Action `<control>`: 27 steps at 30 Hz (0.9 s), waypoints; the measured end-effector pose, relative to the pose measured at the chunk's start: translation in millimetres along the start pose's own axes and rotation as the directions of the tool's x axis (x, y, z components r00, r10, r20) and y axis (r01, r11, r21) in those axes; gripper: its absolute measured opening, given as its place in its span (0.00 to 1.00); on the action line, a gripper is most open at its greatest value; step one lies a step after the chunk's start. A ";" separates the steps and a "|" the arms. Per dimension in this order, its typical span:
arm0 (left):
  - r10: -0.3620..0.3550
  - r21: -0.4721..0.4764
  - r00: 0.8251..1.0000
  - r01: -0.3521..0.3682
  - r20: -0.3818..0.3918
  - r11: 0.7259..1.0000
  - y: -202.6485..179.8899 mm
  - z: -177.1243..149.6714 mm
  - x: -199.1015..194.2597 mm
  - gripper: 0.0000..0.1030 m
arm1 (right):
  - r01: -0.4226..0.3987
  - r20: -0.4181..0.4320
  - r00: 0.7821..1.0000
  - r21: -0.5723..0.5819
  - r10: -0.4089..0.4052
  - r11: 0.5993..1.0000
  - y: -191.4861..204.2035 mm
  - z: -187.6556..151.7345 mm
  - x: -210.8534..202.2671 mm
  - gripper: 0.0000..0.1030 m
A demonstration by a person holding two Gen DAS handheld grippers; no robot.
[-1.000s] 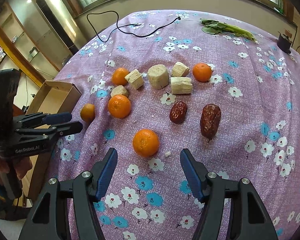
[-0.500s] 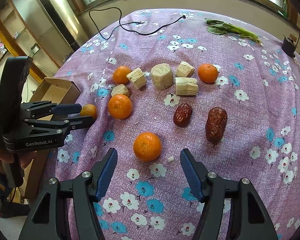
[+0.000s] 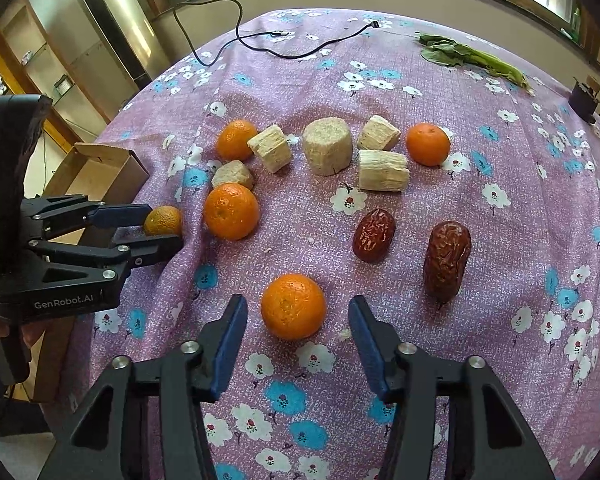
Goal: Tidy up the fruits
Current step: 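Reach the left gripper to an orange on the cloth and grasp it, then carry the orange into the box and open the left gripper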
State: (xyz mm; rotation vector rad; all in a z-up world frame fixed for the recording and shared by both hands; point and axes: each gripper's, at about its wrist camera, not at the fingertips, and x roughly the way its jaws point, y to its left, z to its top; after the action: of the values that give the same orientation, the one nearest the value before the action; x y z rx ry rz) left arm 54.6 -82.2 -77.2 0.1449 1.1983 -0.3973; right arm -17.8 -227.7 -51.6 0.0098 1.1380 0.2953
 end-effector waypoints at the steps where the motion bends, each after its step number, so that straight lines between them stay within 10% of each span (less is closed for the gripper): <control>1: 0.003 -0.001 1.000 -0.003 0.000 1.000 -0.3 0.1 0.4 0.51 | 0.000 -0.002 1.000 -0.001 0.000 1.000 0.1 -0.2 0.8 0.48; 9: 0.000 -0.001 1.000 0.000 0.002 1.000 -3.3 2.4 2.2 0.50 | -0.033 -0.004 0.999 0.007 0.033 0.999 -0.4 -3.1 2.6 0.35; 12: -0.008 0.001 1.000 0.008 0.010 1.000 -3.9 2.4 1.2 0.30 | -0.038 -0.001 0.999 0.020 0.038 0.999 -2.1 -4.2 -1.0 0.34; 27: 0.029 -0.074 0.998 -0.026 0.049 0.997 7.9 -9.6 -27.6 0.30 | -0.043 0.036 0.998 0.029 0.042 0.999 1.9 0.4 -25.1 0.34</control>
State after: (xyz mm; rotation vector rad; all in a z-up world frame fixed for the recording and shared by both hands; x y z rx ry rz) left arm 40.8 -65.7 -56.0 0.0875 1.1582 -0.3307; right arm -27.5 -231.7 -28.7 0.0656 1.1076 0.3147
